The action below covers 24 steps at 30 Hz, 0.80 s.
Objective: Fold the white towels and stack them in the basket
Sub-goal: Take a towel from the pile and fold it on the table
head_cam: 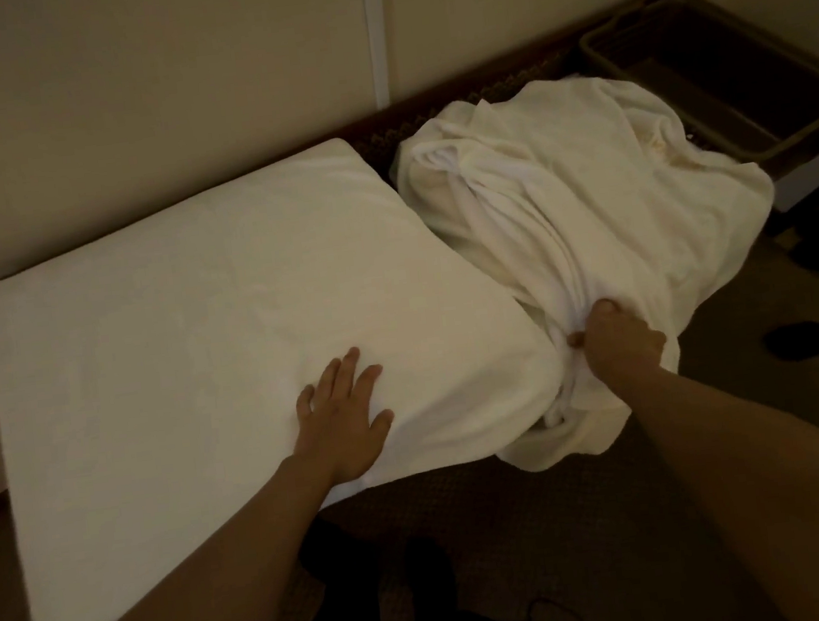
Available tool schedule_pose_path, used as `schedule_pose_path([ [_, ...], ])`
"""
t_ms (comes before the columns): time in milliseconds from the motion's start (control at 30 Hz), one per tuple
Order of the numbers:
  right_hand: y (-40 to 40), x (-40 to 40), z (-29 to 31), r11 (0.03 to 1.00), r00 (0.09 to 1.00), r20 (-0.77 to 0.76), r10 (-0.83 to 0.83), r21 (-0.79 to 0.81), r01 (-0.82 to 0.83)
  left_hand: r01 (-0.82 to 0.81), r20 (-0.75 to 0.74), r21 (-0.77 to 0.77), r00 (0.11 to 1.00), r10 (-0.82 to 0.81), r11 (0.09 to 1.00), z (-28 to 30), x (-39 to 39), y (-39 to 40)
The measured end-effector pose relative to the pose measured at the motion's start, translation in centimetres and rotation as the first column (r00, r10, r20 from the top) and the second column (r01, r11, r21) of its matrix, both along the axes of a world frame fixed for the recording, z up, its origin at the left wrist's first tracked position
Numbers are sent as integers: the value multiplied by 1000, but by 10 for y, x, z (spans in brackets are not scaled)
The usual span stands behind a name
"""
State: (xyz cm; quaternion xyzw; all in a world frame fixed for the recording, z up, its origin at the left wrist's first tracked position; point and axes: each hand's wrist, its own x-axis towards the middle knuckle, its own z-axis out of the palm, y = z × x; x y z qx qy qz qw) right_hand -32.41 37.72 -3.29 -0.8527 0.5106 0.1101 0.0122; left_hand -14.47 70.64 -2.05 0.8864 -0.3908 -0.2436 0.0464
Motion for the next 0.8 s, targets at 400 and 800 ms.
schedule_pose_path([
  [400, 99, 52, 1, 944, 761, 617, 199, 86, -317, -36, 32, -53, 999, 38, 998, -6, -13, -6],
  [800, 131, 63, -11, 978, 882, 434, 186, 0, -207, -339, 244, -66, 906, 345, 939, -32, 5, 117],
])
